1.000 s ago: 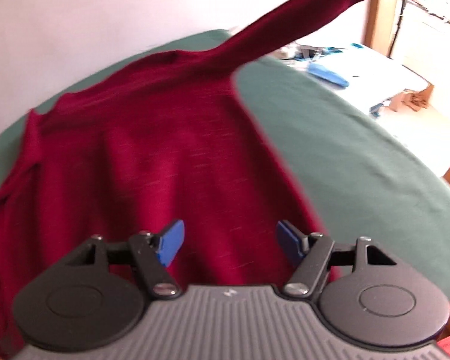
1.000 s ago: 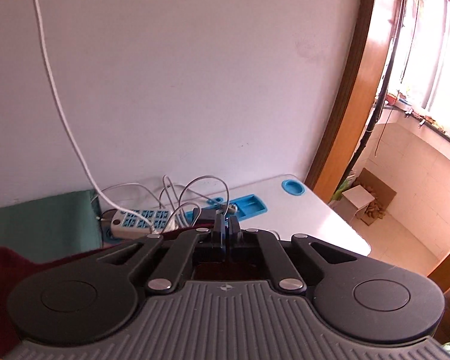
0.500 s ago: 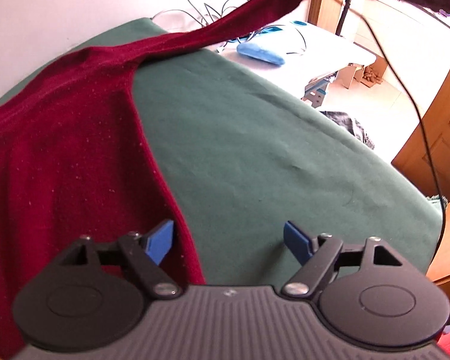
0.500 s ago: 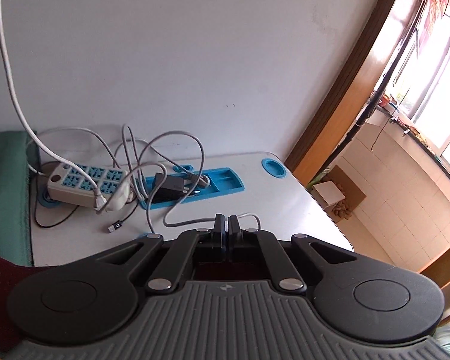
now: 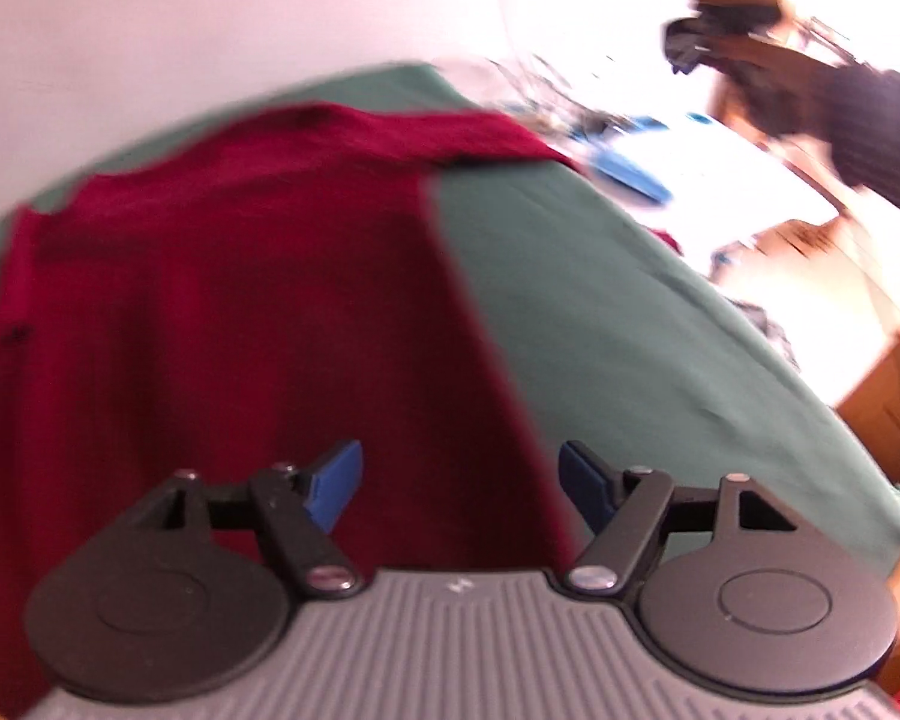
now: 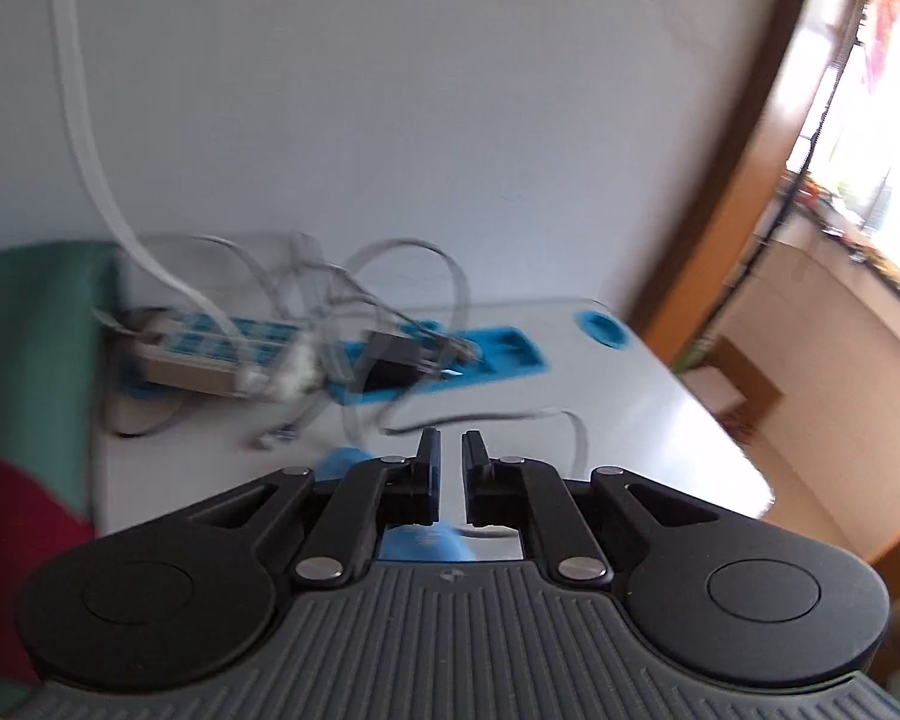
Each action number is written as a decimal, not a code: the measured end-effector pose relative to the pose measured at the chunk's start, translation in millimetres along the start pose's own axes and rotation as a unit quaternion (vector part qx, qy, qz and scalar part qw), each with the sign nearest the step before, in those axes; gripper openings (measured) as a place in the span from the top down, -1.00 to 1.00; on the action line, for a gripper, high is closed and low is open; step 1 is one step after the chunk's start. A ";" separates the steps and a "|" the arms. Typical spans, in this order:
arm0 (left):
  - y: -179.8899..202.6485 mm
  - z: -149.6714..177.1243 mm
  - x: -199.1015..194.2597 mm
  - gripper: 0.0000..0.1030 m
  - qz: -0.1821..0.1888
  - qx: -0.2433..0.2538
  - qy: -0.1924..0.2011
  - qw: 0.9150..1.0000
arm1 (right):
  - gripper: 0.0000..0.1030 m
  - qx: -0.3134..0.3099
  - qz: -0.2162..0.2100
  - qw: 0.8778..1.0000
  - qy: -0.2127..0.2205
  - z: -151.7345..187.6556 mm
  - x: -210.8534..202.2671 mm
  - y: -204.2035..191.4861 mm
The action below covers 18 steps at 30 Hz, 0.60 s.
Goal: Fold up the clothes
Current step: 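Grasp the sweater hem with the right tool and pull it flat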
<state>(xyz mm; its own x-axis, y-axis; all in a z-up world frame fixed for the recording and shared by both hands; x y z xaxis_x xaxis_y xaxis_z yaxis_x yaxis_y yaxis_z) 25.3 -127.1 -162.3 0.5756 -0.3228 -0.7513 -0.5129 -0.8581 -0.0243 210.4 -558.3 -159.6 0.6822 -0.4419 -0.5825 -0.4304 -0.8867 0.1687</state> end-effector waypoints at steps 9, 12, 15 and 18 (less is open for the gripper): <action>-218.4 9.8 -50.7 -0.50 -0.167 -0.058 0.016 0.984 | 0.84 -0.124 -0.344 0.927 -0.078 120.2 -180.1 -224.1; -278.8 18.9 -50.6 -0.53 -0.183 -0.052 0.010 0.982 | 0.84 -0.141 -0.360 0.917 -0.102 158.7 -217.0 -270.9; -332.0 33.0 -35.4 -0.50 -0.164 -0.080 -0.003 0.983 | 0.84 -0.146 -0.339 0.921 -0.124 186.0 -238.9 -304.2; -356.2 46.9 -10.3 -0.46 -0.118 -0.088 -0.037 0.988 | 0.84 -0.141 -0.300 0.932 -0.146 207.0 -251.2 -327.7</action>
<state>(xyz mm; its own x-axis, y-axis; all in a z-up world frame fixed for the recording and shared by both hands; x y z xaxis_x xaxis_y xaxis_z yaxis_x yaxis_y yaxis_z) 172.3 200.6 -176.8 0.6145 -0.0809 -0.7848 -0.2474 -0.9643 -0.0944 57.7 -128.6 -233.1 0.5428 0.1635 -0.8238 0.1771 -0.9811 -0.0780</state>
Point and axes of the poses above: each gripper's, at about its wrist camera, not at the fingertips, and x roughly the way its jaws point, y to its right, z to its underside, the point moved 6 cm from there along x, roughly the way its jaws point, and after that the axes turned 3 degrees about x, right-handed, at the moved point
